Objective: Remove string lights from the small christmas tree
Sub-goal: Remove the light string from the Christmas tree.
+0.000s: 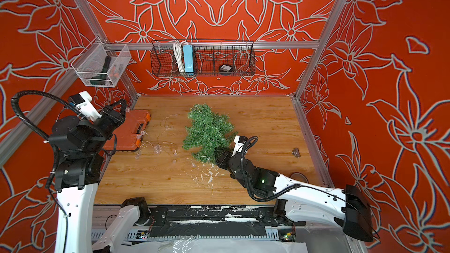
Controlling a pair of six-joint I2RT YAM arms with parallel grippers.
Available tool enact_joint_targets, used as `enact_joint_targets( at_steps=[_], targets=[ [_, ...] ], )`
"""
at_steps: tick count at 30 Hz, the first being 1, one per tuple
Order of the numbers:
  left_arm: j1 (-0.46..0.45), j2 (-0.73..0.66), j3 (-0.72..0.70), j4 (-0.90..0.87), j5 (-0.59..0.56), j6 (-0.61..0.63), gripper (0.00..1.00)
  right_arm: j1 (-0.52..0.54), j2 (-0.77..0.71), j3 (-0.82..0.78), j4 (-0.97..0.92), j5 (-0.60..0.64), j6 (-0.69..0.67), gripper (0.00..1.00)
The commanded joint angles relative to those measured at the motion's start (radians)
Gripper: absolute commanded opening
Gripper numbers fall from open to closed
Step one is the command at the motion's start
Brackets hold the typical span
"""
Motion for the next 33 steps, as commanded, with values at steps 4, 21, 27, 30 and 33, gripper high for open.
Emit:
enact_joint_targets(
  at_steps=[4, 21, 27, 30, 33],
  targets=[
    [-0.001, -0.008, 0.019, 0.027, 0.007, 0.01, 0.0, -0.02, 0.021, 0.015, 0.028, 0.01, 0.026, 0.4],
    [-0.004, -0.006, 0.032, 0.026, 0.009, 0.01, 0.0, -0.033, 0.015, 0.016, 0.021, -0.056, 0.034, 0.0],
    [-0.005, -0.004, 0.031, 0.033, 0.017, 0.004, 0.0, -0.02, -0.054, 0.017, -0.036, -0.056, 0.008, 0.0],
    [-0.005, -0.004, 0.03, 0.037, 0.021, -0.001, 0.0, -0.022, -0.072, 0.033, -0.049, -0.072, -0.008, 0.0],
    [-0.005, -0.002, 0.036, 0.033, 0.028, 0.0, 0.0, -0.02, -0.083, 0.052, -0.079, -0.099, -0.015, 0.0]
  ],
)
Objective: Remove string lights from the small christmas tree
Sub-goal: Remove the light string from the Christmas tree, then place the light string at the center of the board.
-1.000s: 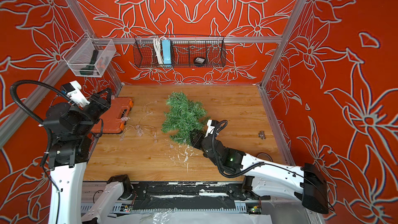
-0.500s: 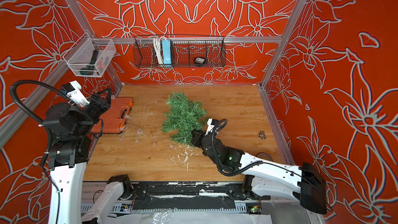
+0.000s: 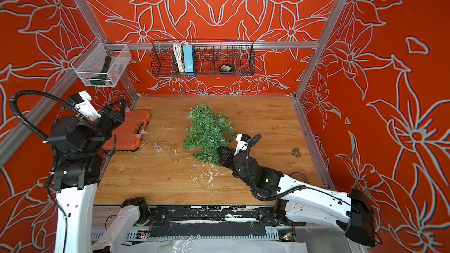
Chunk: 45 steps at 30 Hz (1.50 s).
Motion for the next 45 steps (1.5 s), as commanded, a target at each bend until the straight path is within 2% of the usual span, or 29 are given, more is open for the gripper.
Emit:
enact_joint_targets(
  at_steps=[1, 6, 14, 18, 29, 33, 40, 42, 45],
  targets=[
    [-0.004, -0.004, 0.03, 0.034, 0.02, 0.001, 0.0, 0.006, -0.023, 0.044, -0.057, -0.032, -0.015, 0.0],
    [-0.004, -0.007, 0.029, 0.037, 0.032, 0.002, 0.0, 0.016, -0.06, 0.065, -0.095, -0.079, -0.031, 0.0],
    [-0.004, -0.003, 0.028, 0.041, 0.041, 0.001, 0.0, 0.026, -0.122, 0.128, -0.283, -0.114, -0.039, 0.0],
    [-0.004, -0.002, 0.03, 0.043, 0.055, -0.001, 0.0, 0.025, -0.186, 0.153, -0.434, -0.104, -0.036, 0.0],
    [-0.011, -0.006, 0.018, 0.056, 0.114, -0.026, 0.0, 0.021, -0.384, 0.231, -0.929, 0.127, -0.047, 0.0],
    [-0.032, -0.034, -0.016, 0.036, 0.115, -0.042, 0.0, 0.015, -0.426, 0.197, -0.989, 0.167, -0.02, 0.0],
    [-0.078, -0.084, -0.165, 0.057, 0.153, -0.068, 0.0, 0.015, -0.52, 0.162, -1.186, 0.297, 0.058, 0.0],
    [-0.084, -0.089, -0.195, 0.063, 0.153, -0.066, 0.0, 0.014, -0.532, 0.147, -1.163, 0.318, 0.033, 0.0],
    [-0.096, -0.087, -0.225, 0.063, 0.145, -0.049, 0.0, -0.001, -0.461, 0.14, -1.072, 0.346, -0.05, 0.0]
  ],
)
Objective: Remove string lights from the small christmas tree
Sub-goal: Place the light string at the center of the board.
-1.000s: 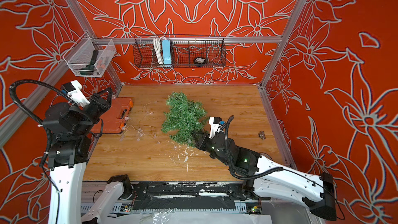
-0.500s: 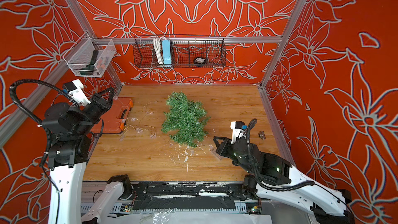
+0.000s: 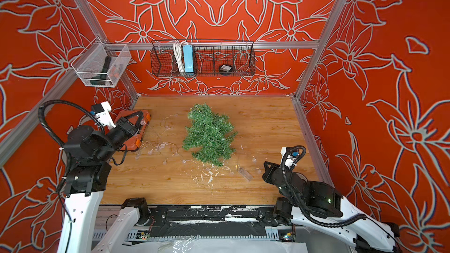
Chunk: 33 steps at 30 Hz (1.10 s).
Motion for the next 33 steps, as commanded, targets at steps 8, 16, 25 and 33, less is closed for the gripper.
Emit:
enact_joint_targets(
  at_steps=[8, 16, 25, 33],
  targets=[
    [-0.032, -0.01, -0.047, 0.015, -0.012, 0.037, 0.0, -0.429, 0.375, 0.095, 0.343, -0.144, -0.462, 0.0],
    [-0.055, -0.022, -0.069, 0.003, -0.039, 0.051, 0.0, -0.774, 0.462, 0.144, 0.342, -0.184, -0.563, 0.0],
    [-0.068, -0.054, -0.135, -0.021, -0.032, 0.064, 0.0, -0.803, 0.344, 0.028, 0.344, -0.386, -0.554, 0.0],
    [-0.069, -0.121, -0.346, -0.004, 0.005, 0.011, 0.0, -0.567, 0.302, -0.081, 0.376, -0.352, -0.475, 0.0]
  ],
)
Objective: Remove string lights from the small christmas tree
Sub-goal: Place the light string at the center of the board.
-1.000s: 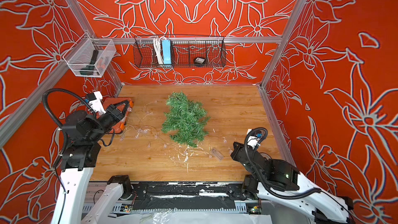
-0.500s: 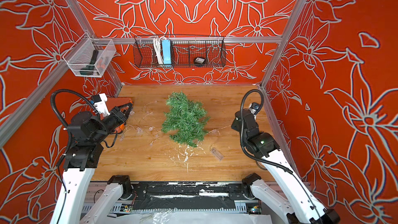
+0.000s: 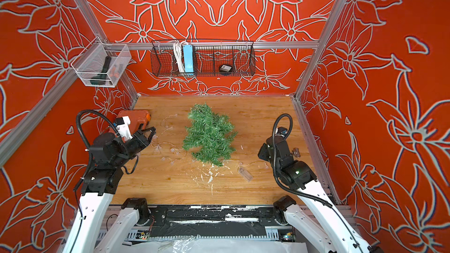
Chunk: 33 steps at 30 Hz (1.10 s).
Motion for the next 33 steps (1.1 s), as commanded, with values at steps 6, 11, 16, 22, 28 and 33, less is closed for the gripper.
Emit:
enact_joint_targets(
  at_steps=[6, 11, 16, 22, 28, 33],
  targets=[
    [-0.02, 0.072, -0.155, 0.087, 0.086, -0.027, 0.0, 0.051, 0.104, -0.076, 0.127, -0.15, 0.022, 0.0],
    [-0.059, 0.127, -0.188, 0.093, 0.058, -0.011, 0.0, 0.067, 0.192, -0.122, 0.229, -0.208, 0.034, 0.0],
    [-0.077, 0.172, -0.199, 0.084, 0.0, 0.015, 0.29, 0.067, 0.239, -0.11, 0.259, -0.219, 0.004, 0.0],
    [-0.1, 0.202, -0.207, 0.104, -0.016, 0.009, 0.44, 0.067, 0.252, -0.117, 0.276, -0.23, 0.03, 0.03],
    [-0.113, 0.188, -0.178, 0.08, -0.086, 0.013, 0.79, 0.065, 0.24, -0.111, 0.261, -0.216, 0.04, 0.87],
    [-0.113, 0.183, -0.131, 0.049, -0.164, 0.017, 0.95, 0.061, 0.222, -0.08, 0.222, -0.145, 0.032, 0.98]
  ],
)
